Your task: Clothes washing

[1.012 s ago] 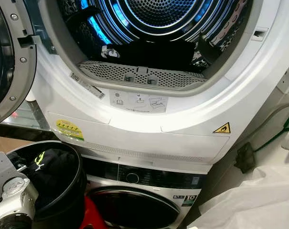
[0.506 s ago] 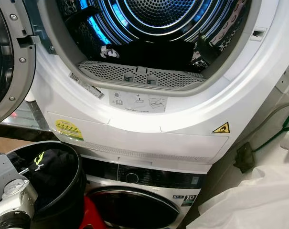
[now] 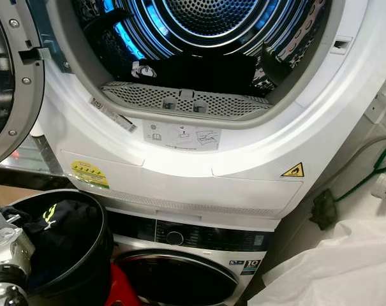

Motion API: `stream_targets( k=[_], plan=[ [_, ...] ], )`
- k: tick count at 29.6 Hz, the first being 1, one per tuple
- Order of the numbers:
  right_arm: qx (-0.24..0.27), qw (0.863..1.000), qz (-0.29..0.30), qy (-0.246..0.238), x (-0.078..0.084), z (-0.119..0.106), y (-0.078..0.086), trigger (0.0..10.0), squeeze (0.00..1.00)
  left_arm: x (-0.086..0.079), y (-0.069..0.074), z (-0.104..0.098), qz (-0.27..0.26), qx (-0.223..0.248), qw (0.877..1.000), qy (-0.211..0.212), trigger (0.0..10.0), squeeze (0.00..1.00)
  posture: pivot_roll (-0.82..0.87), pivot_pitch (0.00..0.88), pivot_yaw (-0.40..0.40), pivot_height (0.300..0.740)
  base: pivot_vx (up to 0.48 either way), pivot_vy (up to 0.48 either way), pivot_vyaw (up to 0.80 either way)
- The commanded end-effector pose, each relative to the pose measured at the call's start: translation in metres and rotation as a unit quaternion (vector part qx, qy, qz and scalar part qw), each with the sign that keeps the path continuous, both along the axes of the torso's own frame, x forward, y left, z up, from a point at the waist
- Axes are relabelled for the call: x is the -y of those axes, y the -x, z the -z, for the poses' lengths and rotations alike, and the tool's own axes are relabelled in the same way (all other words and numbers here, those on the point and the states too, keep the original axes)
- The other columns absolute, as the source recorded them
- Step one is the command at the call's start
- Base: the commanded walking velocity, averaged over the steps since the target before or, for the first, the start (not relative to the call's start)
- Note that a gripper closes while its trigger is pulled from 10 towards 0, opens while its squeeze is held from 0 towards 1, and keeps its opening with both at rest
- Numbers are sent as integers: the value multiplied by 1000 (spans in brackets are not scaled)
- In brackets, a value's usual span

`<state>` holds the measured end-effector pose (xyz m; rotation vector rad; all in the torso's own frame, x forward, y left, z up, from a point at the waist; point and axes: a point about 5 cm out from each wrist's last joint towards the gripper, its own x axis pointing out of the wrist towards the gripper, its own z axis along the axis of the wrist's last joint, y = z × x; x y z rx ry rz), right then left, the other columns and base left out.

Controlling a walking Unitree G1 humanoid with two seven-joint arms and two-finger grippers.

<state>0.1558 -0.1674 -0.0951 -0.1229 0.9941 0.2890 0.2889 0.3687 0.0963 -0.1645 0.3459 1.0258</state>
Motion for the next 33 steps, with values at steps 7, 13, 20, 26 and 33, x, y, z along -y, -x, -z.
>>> stream_targets(
  k=[7,13,20,26,33],
  plan=[
    [0,1000,11,10,16,1,7,10000,0,2,-7,-1,21,-17,1000,6,10000,0,-9,0,-64,740,0,0,0],
    [4,1000,13,17,25,-1,6,10000,0,12,-9,9,39,-42,998,17,10000,0,-29,0,-71,740,0,0,0],
    [5,1000,17,14,25,-2,6,10000,0,21,-1,28,36,-82,995,36,10000,0,-32,0,-65,740,0,0,0],
    [5,1000,16,7,20,-1,6,10000,0,12,11,33,-11,-78,996,34,10000,0,-26,0,-52,740,0,0,0],
    [4,1000,11,3,16,0,6,10000,0,-1,23,32,-54,-73,996,19,1843,0,-9,0,-58,740,0,0,0]
  ],
)
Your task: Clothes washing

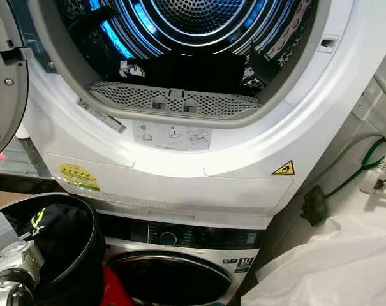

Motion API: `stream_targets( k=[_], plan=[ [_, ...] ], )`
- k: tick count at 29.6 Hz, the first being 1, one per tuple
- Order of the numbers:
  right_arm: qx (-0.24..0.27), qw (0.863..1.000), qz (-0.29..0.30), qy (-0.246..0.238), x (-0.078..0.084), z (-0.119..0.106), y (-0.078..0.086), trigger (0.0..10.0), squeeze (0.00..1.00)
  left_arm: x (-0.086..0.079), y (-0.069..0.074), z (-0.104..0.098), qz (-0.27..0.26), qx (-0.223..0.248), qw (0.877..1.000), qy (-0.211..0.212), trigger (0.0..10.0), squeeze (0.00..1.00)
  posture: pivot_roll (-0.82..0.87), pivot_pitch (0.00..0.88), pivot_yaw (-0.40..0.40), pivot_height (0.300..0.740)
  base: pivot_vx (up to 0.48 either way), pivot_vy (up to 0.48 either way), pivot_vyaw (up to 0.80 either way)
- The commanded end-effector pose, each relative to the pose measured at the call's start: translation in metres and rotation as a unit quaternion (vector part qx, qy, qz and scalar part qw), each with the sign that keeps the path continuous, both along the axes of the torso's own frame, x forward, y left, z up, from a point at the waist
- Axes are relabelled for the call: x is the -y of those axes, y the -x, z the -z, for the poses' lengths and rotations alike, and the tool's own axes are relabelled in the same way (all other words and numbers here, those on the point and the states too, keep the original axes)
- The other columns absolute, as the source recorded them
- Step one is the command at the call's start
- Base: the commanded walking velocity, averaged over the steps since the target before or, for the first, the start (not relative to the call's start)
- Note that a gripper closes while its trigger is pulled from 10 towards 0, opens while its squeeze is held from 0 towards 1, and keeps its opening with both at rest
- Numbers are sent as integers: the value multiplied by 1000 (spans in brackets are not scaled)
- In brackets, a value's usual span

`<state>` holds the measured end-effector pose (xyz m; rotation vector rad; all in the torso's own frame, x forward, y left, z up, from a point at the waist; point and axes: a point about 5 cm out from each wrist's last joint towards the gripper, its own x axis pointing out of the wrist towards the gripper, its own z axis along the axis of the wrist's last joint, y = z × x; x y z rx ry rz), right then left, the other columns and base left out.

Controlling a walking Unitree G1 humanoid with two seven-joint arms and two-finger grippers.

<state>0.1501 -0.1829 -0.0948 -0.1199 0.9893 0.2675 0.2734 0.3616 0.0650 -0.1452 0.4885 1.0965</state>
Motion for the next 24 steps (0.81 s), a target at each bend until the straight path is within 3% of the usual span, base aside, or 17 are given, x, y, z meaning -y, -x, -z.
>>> stream_targets(
  k=[1,13,24],
  plan=[
    [0,1000,0,-1,0,0,0,10000,0,-8,9,2,-25,-7,1000,0,0,0,-10,0,-58,740,0,0,0],
    [3,1000,3,6,7,-1,-1,10000,0,-8,6,-3,-33,10,999,-4,0,0,-23,0,-65,740,0,0,0],
    [2,1000,6,0,3,0,0,10000,0,-8,5,-4,-31,14,999,-4,0,0,-21,0,-57,740,0,0,0]
  ],
)
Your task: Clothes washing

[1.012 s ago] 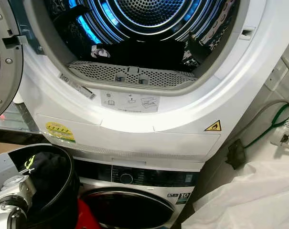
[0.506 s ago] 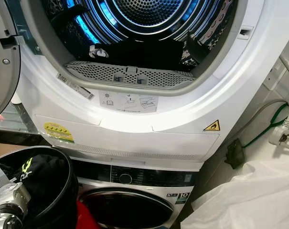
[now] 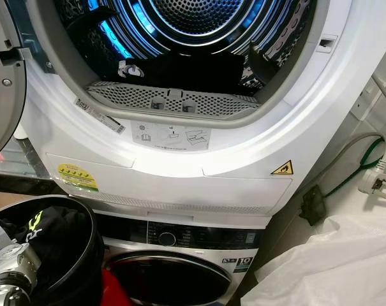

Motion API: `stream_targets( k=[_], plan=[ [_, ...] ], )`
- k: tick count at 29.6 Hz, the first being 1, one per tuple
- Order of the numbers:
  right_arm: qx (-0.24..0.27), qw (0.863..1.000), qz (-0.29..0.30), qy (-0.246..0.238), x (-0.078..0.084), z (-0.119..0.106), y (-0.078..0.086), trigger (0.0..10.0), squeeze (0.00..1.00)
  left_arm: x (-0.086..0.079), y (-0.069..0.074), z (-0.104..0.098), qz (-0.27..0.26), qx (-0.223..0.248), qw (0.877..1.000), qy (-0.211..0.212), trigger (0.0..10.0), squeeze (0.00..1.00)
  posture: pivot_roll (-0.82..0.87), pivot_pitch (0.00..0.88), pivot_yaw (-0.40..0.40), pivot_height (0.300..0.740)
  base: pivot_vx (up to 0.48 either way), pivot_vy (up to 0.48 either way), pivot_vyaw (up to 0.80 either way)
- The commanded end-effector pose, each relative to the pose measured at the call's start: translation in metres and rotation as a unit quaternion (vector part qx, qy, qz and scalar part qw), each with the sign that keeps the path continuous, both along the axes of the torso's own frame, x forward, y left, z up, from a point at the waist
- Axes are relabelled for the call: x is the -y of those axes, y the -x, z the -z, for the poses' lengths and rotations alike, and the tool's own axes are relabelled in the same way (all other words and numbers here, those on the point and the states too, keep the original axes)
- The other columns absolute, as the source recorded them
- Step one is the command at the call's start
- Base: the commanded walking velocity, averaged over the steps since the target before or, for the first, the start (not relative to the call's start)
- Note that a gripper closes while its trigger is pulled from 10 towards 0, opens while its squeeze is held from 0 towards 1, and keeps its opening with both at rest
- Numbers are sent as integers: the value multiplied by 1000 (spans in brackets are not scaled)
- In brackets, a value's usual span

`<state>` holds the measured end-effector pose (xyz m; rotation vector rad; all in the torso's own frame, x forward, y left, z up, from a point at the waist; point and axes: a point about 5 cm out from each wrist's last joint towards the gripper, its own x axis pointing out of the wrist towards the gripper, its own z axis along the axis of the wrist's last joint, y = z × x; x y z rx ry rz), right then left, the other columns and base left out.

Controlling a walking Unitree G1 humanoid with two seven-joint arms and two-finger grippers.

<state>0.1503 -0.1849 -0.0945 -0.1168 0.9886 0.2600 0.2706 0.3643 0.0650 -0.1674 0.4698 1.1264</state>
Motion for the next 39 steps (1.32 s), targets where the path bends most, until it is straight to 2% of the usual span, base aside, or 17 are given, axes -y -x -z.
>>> stream_targets(
  k=[1,22,27,31,32,34,36,39],
  plan=[
    [1,1000,2,0,0,0,0,10000,0,-5,2,-4,-14,3,1000,-4,0,0,-21,0,-55,740,0,0,0],
    [7,1000,-5,-7,-10,-2,-9,10000,0,-4,3,-2,-17,10,1000,-11,0,0,18,0,-50,740,0,0,0],
    [8,1000,-7,-9,-13,-3,-11,10000,0,0,-1,-5,-13,17,999,-29,0,0,34,0,-50,740,0,0,0],
    [9,1000,-13,-12,-16,-3,-12,10000,0,3,-10,-20,-1,54,994,-93,0,0,49,0,-47,740,0,0,0],
    [9,1000,-15,-13,-18,-3,-13,10000,0,7,-13,-27,4,73,989,-127,0,0,54,0,-44,740,0,0,0],
    [9,1000,-17,-14,-20,-3,-13,10000,0,11,-13,-31,6,89,985,-150,0,0,61,0,-40,740,0,0,0],
    [10,1000,-19,-17,-22,-3,-14,10000,0,30,-7,-37,20,136,968,-211,0,0,73,0,-37,740,0,0,0],
    [11,1000,-21,-18,-24,-3,-15,10000,0,49,1,-39,40,157,955,-248,0,0,85,0,-38,740,0,0,0]
  ],
)
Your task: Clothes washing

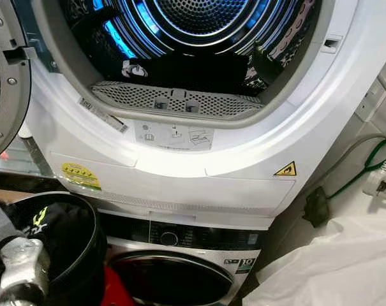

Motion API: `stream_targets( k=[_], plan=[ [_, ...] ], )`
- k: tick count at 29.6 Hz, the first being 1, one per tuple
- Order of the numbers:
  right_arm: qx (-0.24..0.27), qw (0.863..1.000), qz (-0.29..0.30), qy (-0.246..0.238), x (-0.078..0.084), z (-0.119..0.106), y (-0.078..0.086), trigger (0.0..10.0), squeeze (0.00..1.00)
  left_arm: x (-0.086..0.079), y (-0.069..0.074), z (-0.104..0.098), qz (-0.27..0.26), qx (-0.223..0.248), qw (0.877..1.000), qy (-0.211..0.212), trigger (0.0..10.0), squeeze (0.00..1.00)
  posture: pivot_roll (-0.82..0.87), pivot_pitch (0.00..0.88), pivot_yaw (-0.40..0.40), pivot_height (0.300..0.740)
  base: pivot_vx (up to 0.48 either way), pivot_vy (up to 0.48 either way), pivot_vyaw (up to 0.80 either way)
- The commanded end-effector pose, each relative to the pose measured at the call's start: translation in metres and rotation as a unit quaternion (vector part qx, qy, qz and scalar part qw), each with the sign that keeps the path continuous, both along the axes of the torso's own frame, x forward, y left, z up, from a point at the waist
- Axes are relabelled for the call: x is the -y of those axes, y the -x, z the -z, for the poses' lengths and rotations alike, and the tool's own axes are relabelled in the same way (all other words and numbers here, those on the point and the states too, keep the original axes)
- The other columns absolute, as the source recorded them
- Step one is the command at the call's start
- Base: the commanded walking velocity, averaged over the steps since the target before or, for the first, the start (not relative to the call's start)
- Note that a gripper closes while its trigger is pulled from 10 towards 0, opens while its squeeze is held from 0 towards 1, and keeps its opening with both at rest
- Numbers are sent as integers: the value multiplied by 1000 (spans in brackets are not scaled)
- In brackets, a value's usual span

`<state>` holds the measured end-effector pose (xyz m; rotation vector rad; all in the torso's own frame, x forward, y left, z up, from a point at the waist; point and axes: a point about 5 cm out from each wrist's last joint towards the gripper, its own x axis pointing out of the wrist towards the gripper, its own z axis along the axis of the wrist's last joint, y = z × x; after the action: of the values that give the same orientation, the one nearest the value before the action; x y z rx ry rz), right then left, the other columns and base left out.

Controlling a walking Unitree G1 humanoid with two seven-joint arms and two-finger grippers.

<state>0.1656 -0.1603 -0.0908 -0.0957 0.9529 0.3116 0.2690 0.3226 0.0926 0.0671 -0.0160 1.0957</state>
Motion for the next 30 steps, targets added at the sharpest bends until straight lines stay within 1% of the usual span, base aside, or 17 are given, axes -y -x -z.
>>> stream_targets(
  k=[1,4,7,14,15,16,17,18,20,21,24,25,26,27,28,29,30],
  plan=[
    [-3,1000,-4,4,0,0,1,10000,0,17,4,-15,22,29,997,-61,0,0,88,0,-39,740,0,0,0],
    [-3,1000,-6,3,0,0,1,10000,0,40,14,-22,64,46,991,-109,0,0,104,0,-45,740,0,0,0],
    [-5,1000,-17,5,0,0,0,10000,0,76,30,-30,147,55,972,-176,0,0,132,0,-53,740,0,0,0],
    [-3,1000,-28,7,1,-2,-4,10000,0,104,67,-48,225,48,934,-273,0,0,174,0,-71,740,0,0,0],
    [-3,999,-32,8,1,-2,-5,10000,0,110,71,-55,249,48,920,-299,0,0,184,0,-74,740,0,0,0],
    [-3,999,-33,8,0,-2,-6,10000,0,112,72,-57,260,48,913,-310,0,0,192,0,-75,740,0,0,0],
    [-3,999,-37,8,0,-3,-7,10000,0,125,73,-63,317,58,890,-323,0,0,200,0,-76,740,0,0,0],
    [-3,999,-38,9,-1,-3,-7,10000,0,129,73,-64,331,60,884,-324,0,0,200,0,-76,740,0,0,0],
    [-3,999,-39,8,-2,-3,-8,10000,0,141,73,-67,380,66,860,-335,0,0,216,0,-76,740,0,0,0],
    [-2,999,-41,7,-5,-4,-10,10000,0,160,70,-71,454,72,819,-342,0,0,230,0,-75,740,0,0,0],
    [0,999,-42,2,-12,-5,-13,10000,0,177,63,-86,503,91,785,-350,0,0,244,0,-67,740,0,0,0],
    [0,999,-42,2,-12,-5,-13,10000,0,177,63,-86,503,91,785,-350,0,0,244,0,-67,740,0,0,0],
    [3,999,-44,-1,-17,-5,-15,10000,0,188,56,-97,529,103,763,-357,0,0,246,0,-58,740,0,0,0],
    [4,999,-43,-3,-20,-6,-16,10000,0,193,53,-103,542,109,753,-357,1451,0,247,0,-53,740,0,0,0],
    [6,999,-38,-7,-24,-6,-17,10000,0,202,48,-109,569,120,736,-346,4784,0,248,0,-51,740,0,0,0],
    [6,999,-38,-7,-24,-6,-17,10000,0,202,48,-109,569,120,736,-346,4784,0,248,0,-51,740,0,0,0],
    [6,999,-38,-7,-25,-6,-17,10000,0,205,47,-112,576,123,728,-350,4902,0,250,0,-44,740,0,0,0]
  ],
)
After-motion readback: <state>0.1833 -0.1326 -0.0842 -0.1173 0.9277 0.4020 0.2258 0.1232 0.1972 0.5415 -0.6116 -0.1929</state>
